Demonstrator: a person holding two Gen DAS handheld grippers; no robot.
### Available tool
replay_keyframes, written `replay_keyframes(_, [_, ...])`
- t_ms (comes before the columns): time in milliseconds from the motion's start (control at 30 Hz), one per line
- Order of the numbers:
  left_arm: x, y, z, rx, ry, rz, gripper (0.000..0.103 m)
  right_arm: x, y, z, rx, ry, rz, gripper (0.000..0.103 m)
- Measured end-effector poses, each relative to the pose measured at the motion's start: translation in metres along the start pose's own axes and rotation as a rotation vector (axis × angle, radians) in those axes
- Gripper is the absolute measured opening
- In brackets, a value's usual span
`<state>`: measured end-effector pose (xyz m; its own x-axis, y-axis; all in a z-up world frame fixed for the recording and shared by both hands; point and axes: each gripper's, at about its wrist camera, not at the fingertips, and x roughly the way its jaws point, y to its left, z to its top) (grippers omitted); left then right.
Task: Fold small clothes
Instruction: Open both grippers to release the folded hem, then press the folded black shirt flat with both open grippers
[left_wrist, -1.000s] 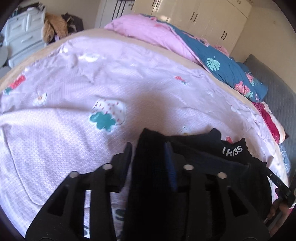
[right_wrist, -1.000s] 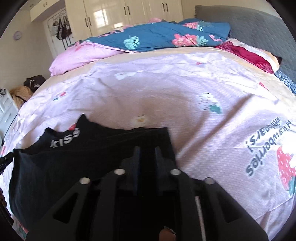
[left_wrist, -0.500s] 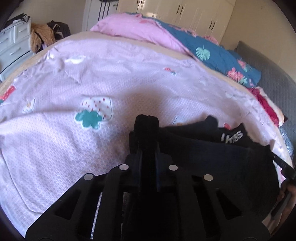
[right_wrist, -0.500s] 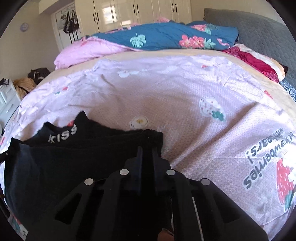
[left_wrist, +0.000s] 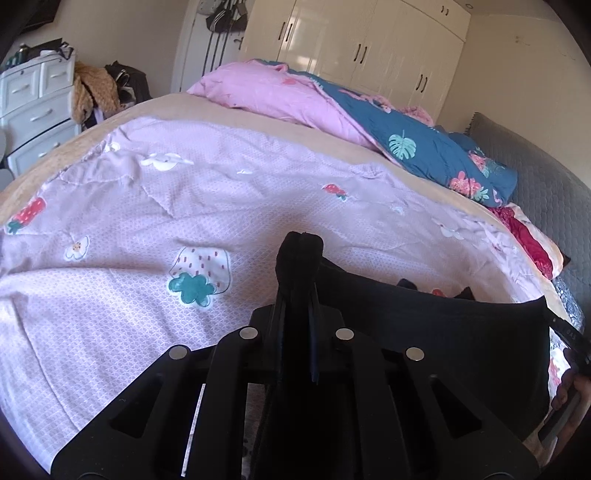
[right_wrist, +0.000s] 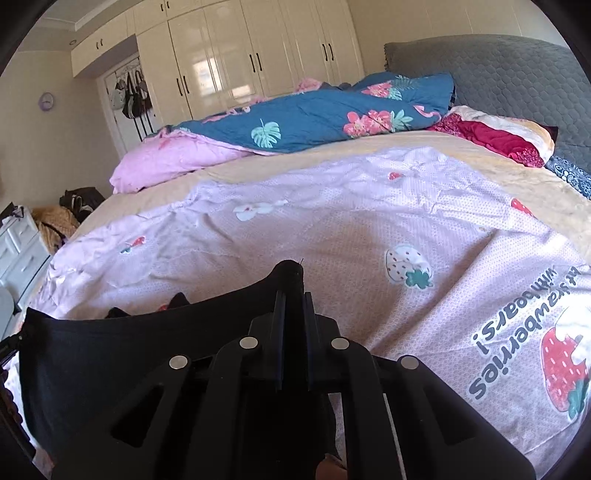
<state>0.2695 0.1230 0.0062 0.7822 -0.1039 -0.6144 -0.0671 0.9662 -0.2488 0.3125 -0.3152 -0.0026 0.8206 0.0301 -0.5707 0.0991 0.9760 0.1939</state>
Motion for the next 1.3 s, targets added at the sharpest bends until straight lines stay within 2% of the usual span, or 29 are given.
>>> replay_keyframes(333, [0.018, 0.004, -0.013, 0.001, 0.045, 0.024, 0.006, 0.015, 0.000, -0.009, -0.003, 0.037, -0.051, 0.008])
replay_keyframes(500, [0.018, 0.003, -0.014, 0.006, 0.045, 0.048, 0.015, 0.019, 0.000, -0.013, -0.005, 0.058, -0.085, 0.010])
replay_keyframes(633, [0.017, 0.009, -0.013, -0.007, 0.044, 0.075, 0.015, 0.015, 0.000, -0.012, -0.027, 0.046, -0.132, 0.033])
replay_keyframes(733, [0.014, 0.012, -0.011, -0.010, 0.042, 0.084, 0.017, 0.010, -0.004, -0.011, -0.009, 0.044, -0.124, 0.039])
replay_keyframes(833, [0.007, 0.010, -0.009, -0.003, 0.042, 0.087, 0.029, 0.005, -0.005, -0.010, 0.000, 0.044, -0.108, 0.050])
replay_keyframes(933, [-0.002, 0.006, -0.007, 0.012, 0.041, 0.104, 0.042, -0.002, -0.005, -0.008, 0.003, 0.038, -0.102, 0.055])
replay_keyframes(1000, [-0.008, 0.006, -0.006, 0.007, 0.036, 0.098, 0.060, -0.008, -0.006, -0.007, 0.009, 0.040, -0.090, 0.057])
replay_keyframes(1100, [-0.020, 0.004, -0.006, -0.001, 0.033, 0.081, 0.074, -0.015, -0.006, -0.007, 0.007, 0.049, -0.083, 0.062])
replay_keyframes(1267, [-0.035, -0.005, -0.010, 0.005, 0.039, 0.079, 0.092, -0.027, -0.001, -0.009, -0.014, 0.054, -0.076, 0.068])
replay_keyframes(1300, [-0.038, -0.006, -0.010, 0.003, 0.041, 0.076, 0.093, -0.031, 0.001, -0.009, -0.023, 0.052, -0.072, 0.068])
